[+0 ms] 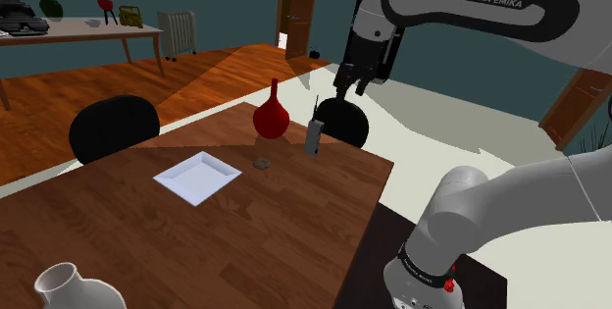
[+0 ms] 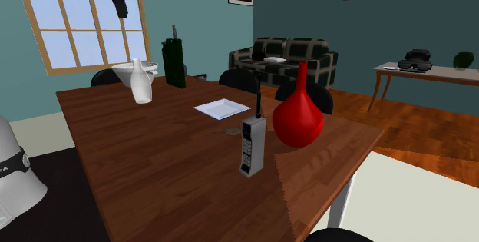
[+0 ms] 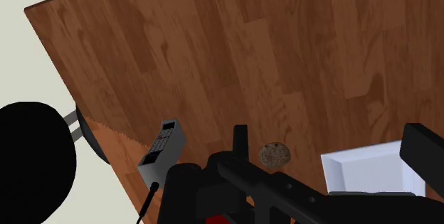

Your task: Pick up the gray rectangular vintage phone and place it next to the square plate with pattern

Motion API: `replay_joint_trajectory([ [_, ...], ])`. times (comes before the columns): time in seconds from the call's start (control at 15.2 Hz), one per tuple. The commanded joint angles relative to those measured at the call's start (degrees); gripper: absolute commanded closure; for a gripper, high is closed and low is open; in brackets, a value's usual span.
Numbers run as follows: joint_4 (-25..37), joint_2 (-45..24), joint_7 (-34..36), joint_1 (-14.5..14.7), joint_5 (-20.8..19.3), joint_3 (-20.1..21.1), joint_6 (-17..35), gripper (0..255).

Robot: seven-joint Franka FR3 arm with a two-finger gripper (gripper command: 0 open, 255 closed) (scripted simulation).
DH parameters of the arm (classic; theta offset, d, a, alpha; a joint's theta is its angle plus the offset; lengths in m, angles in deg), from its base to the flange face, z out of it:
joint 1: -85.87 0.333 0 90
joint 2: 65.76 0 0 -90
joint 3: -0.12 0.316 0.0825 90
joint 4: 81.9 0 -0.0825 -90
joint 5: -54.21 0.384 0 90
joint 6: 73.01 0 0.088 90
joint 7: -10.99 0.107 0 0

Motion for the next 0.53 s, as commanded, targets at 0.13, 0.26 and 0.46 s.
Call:
replay_joint_trajectory([
  [0.13, -1.07, -1.76, -2.58, -0.31, -1.01, -2.01, 2.88, 0],
  [0.26, -1.81, -3.85, -5.14, -0.62, -1.91, -4.00, 5.78, 0],
  [0.46, -2.31, -7.58, -8.96, -1.00, -3.00, -6.97, 10.11, 0],
])
